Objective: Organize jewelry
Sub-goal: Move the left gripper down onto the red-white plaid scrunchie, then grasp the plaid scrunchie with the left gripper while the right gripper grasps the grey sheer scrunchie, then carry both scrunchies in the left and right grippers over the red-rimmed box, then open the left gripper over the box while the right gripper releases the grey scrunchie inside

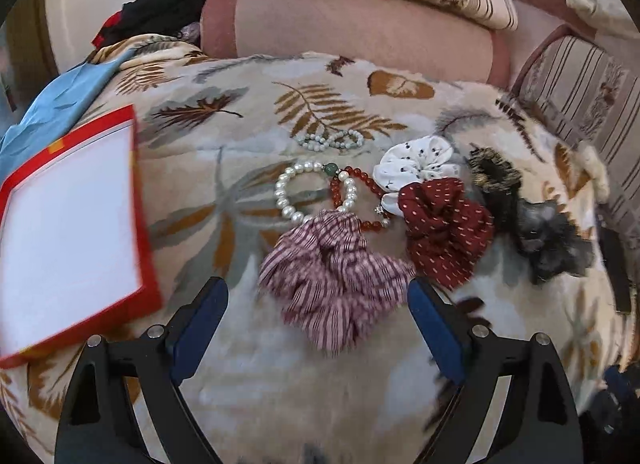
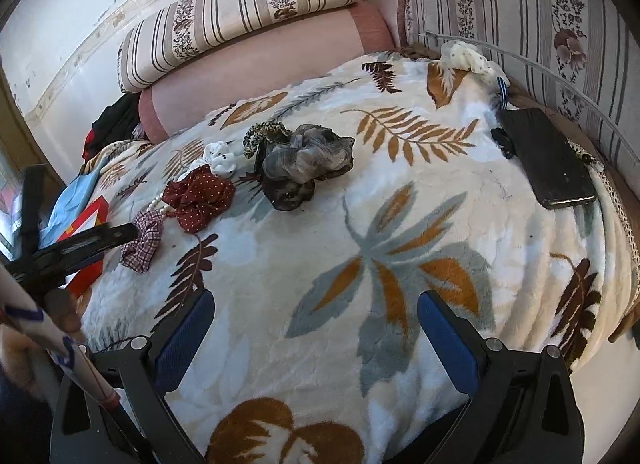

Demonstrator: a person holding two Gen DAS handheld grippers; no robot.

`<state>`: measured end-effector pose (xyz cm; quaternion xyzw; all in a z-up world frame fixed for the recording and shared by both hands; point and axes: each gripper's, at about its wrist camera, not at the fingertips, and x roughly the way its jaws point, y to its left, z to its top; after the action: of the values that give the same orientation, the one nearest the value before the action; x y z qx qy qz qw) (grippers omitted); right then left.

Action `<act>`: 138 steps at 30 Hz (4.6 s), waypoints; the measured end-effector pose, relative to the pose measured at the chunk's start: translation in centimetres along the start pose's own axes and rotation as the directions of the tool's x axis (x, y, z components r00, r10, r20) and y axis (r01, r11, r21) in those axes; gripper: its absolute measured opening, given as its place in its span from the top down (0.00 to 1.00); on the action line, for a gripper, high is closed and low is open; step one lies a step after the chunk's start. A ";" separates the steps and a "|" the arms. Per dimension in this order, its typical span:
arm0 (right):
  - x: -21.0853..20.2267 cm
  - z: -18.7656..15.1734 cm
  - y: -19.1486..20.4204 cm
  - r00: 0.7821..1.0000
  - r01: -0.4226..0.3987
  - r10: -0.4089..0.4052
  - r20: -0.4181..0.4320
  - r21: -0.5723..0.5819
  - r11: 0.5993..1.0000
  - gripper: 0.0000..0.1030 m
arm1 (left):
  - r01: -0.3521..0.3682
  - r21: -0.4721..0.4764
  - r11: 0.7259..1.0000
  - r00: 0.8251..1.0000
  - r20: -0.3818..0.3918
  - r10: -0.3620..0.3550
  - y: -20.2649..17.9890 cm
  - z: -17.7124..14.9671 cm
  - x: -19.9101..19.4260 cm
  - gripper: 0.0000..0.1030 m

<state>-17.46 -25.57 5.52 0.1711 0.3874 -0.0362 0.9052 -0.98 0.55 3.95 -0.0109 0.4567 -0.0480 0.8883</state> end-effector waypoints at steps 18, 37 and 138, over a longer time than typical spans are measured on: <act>10.8 10.6 -1.8 0.996 -0.073 0.080 -0.049 0.134 0.988 0.02 | 0.044 0.138 0.989 0.992 0.108 -0.059 -3.0 -2.3 -1.1 0.79; 5.2 6.5 2.9 0.971 -0.218 0.225 0.084 -0.088 0.972 0.80 | 0.062 0.121 0.991 0.981 0.175 -0.082 -2.1 -3.4 -4.4 0.79; 19.6 6.4 44.8 0.800 -0.580 0.445 -0.402 -0.331 0.744 0.79 | -0.238 -0.449 0.861 0.965 -0.014 0.260 35.4 3.6 -1.5 0.77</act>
<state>9.50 15.64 8.19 0.0674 0.4537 0.3310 0.8247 3.80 35.80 5.02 -0.1564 0.4319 0.1735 0.8712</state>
